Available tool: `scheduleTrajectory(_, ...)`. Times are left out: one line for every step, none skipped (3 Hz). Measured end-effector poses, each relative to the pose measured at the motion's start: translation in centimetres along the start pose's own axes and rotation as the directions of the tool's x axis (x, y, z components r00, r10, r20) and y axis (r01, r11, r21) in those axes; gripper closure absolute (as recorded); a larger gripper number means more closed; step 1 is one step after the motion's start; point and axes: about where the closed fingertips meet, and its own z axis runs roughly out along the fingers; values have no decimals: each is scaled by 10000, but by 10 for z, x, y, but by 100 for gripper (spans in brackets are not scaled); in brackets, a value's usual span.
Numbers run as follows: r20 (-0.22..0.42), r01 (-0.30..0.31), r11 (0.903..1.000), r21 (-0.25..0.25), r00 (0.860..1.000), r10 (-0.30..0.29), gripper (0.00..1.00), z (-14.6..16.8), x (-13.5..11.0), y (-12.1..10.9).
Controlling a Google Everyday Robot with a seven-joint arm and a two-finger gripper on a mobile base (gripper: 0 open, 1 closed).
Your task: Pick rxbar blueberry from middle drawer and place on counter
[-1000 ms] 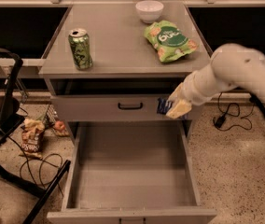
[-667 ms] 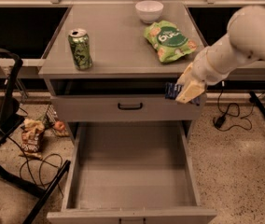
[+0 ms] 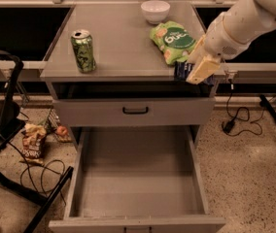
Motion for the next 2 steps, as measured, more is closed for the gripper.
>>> scheduleTrajectory(385,-208,9968,776,9991,178,100,-8,-36,-21)
scheduleTrajectory(1110,-552,9877,1462,9930,391,100,3,-104,-68)
